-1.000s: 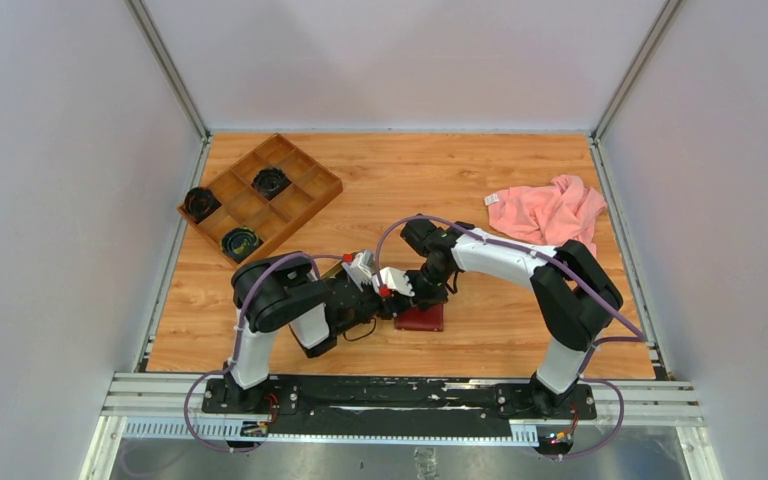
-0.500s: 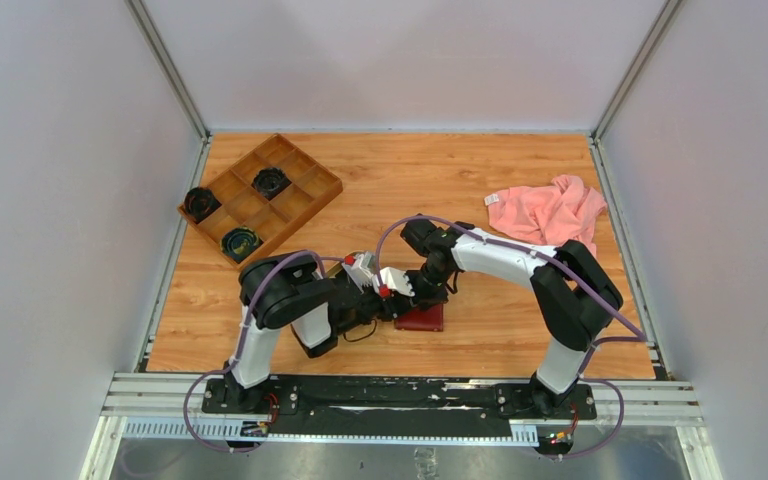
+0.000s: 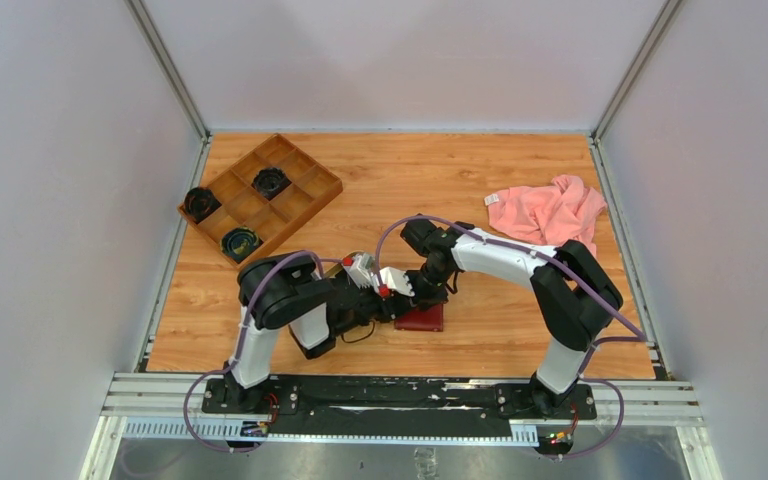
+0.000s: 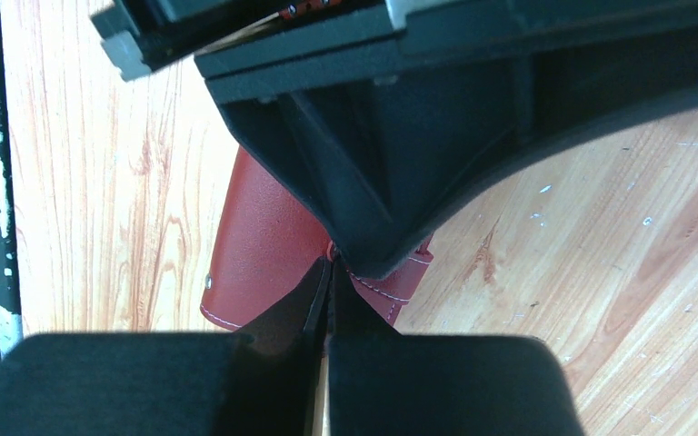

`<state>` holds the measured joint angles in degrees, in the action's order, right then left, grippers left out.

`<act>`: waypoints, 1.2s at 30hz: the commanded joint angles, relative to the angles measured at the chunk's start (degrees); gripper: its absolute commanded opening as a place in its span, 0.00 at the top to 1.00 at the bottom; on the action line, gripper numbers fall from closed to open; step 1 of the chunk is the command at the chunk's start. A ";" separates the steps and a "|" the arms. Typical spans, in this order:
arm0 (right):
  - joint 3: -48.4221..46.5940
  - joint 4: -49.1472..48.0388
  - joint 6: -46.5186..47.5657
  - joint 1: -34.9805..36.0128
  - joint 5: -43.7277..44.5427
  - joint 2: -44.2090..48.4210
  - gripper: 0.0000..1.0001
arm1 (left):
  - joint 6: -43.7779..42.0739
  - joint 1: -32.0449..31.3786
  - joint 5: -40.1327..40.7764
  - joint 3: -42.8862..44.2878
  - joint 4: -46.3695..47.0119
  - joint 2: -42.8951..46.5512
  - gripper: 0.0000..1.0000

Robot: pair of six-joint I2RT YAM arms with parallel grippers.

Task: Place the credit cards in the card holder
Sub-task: Close the card holder at the center of the board.

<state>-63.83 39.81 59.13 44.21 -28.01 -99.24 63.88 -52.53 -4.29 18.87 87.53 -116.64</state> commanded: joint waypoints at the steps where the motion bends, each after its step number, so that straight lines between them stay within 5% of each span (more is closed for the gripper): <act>1: 2.31 -2.58 -0.45 0.39 2.05 -2.91 1.00 | -0.86 -1.43 -1.54 -2.63 -9.29 0.76 1.00; 36: 3.53 -8.78 -8.15 -0.86 4.93 0.65 1.00 | -1.65 -11.81 12.27 -0.04 -38.30 10.60 1.00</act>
<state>-61.63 36.25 52.31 43.92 -26.87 -97.23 63.90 -60.10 12.36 20.86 64.49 -104.60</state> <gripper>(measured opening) 0.006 0.002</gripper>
